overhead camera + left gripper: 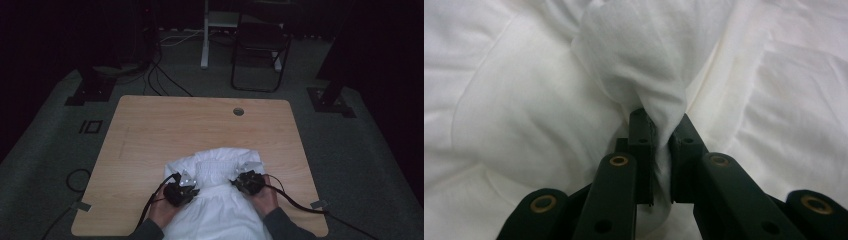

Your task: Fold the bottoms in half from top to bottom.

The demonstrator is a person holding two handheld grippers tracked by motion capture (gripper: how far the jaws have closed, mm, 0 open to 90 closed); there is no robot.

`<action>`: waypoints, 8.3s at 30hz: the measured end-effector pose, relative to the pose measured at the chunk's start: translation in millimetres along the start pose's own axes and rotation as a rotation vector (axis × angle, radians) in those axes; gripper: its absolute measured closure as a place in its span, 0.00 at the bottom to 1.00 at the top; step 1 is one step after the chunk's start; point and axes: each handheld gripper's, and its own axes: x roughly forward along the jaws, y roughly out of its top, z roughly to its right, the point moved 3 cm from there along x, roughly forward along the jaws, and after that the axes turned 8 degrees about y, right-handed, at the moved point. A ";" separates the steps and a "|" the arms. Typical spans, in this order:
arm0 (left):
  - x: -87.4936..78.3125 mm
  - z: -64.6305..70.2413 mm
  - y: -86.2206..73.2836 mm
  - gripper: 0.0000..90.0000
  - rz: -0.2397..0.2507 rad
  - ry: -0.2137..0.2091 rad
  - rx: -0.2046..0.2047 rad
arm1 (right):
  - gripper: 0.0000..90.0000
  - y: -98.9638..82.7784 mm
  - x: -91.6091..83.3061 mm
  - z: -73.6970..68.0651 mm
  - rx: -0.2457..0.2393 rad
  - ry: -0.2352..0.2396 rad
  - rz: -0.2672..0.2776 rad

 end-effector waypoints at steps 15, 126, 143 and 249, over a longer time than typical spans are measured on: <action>63.0 -92.7 65.6 0.94 -0.034 0.184 -0.015 | 0.94 57.3 38.9 62.2 0.103 -0.092 0.024; 4.7 -71.2 58.5 1.00 0.073 0.045 -0.193 | 0.98 20.4 -47.4 44.0 0.181 -0.050 0.154; 12.0 -26.7 29.2 0.86 0.126 -0.086 -0.144 | 0.82 13.2 -27.8 33.6 0.095 0.114 0.202; 40.9 -153.6 17.6 0.83 0.028 0.066 -0.321 | 0.57 -35.3 -20.3 -3.7 0.173 -0.007 0.171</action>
